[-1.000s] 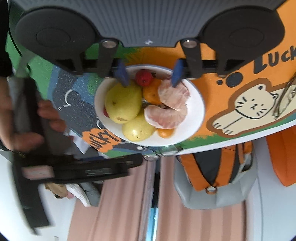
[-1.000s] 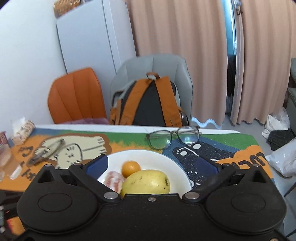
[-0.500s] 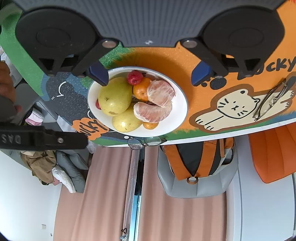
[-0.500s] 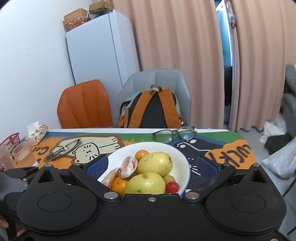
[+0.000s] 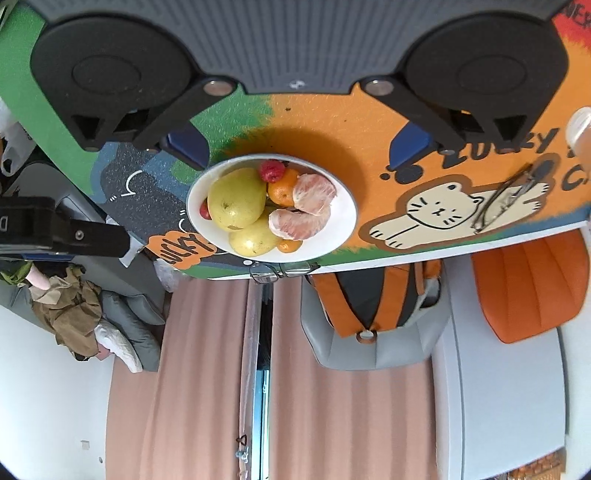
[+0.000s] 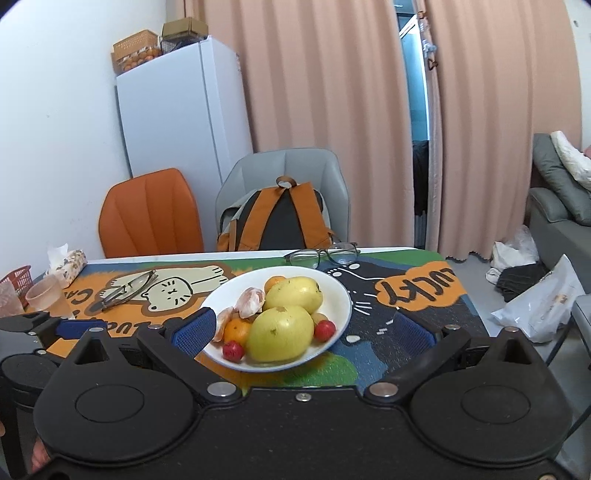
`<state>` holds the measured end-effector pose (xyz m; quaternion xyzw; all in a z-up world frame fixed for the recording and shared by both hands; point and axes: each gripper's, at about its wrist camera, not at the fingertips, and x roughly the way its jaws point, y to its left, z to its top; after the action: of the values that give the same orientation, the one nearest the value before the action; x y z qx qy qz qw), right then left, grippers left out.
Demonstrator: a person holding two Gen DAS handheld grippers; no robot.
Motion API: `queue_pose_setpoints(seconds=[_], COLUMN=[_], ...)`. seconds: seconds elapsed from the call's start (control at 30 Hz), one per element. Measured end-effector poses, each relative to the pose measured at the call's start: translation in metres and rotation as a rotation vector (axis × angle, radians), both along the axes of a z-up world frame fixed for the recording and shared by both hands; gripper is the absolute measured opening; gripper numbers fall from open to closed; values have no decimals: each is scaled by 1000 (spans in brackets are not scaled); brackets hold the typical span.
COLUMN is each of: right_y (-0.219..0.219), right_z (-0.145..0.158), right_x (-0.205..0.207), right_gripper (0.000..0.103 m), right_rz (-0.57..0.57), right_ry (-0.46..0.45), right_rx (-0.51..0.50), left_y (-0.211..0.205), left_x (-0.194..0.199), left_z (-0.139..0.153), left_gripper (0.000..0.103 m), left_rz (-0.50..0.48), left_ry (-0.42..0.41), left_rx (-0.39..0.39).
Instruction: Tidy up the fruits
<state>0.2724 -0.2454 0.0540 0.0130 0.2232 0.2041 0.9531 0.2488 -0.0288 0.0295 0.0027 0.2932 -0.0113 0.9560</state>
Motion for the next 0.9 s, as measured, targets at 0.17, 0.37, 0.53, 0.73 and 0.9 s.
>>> queue_pose_setpoints(seconds=[0.17,0.37,0.53,0.73,0.9], right_y=[-8,-18,-24,-33,-37], right_z=[-3,-8,-10,-17,-25], right_x=[-23,-48,-67,-89,-104], right_gripper=[103,103,103,103,103], right_rz=[-18,-24,-44,-50,-67], right_ry=[3,-1,-14,-9,-7], right_rx=[1,-3,-18,-22,-56], left_y=[-5,-8,-8,-17,-24], left_x=[-25,-55,-76,-101,-120], left_z=[1,3,6,5,3], left_gripper=[103,103,103,103,103], left_rz=[13,25,33,47,32], left_ry=[-27,-36,-36,-35,-42], left_rx=[-7,-30,-53,-28,-23])
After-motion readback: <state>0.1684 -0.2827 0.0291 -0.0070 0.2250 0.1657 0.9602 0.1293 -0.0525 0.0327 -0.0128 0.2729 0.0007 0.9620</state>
